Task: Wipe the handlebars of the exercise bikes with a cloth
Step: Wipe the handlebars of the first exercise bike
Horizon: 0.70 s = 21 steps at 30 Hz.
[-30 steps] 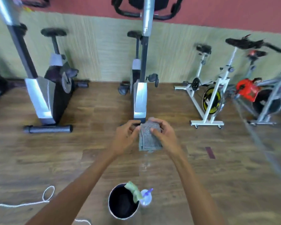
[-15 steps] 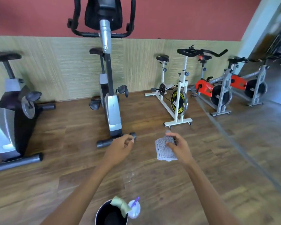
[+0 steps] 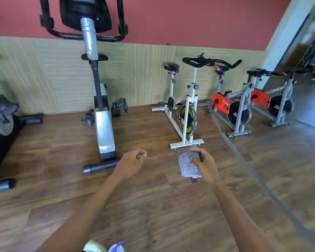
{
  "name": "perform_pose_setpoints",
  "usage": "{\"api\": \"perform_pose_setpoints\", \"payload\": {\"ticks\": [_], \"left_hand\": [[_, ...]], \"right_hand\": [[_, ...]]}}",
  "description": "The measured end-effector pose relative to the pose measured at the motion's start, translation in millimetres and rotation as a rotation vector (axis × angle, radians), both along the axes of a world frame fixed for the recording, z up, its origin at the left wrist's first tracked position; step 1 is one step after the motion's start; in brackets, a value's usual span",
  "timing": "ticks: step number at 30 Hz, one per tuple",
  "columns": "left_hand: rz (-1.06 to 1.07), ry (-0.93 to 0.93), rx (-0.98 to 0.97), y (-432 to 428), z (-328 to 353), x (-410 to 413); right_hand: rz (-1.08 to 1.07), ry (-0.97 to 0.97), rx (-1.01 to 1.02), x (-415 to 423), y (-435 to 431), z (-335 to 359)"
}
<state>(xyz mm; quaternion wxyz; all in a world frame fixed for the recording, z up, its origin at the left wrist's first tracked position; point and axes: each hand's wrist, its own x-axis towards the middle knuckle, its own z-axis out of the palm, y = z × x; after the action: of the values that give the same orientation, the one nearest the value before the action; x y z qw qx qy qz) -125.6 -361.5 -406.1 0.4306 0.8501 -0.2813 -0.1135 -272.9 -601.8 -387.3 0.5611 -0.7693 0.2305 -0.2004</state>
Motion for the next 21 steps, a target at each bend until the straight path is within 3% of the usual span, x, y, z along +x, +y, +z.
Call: {"api": "perform_pose_setpoints", "payload": {"ticks": [7,21], "left_hand": [[-0.009,0.055,0.007,-96,-8,68],[-0.088,0.068,-0.084,-276,0,317]], "right_hand": [[-0.026,0.000,0.053,70,-74,-9],[-0.111,-0.016,0.002,319,-236,8]]}}
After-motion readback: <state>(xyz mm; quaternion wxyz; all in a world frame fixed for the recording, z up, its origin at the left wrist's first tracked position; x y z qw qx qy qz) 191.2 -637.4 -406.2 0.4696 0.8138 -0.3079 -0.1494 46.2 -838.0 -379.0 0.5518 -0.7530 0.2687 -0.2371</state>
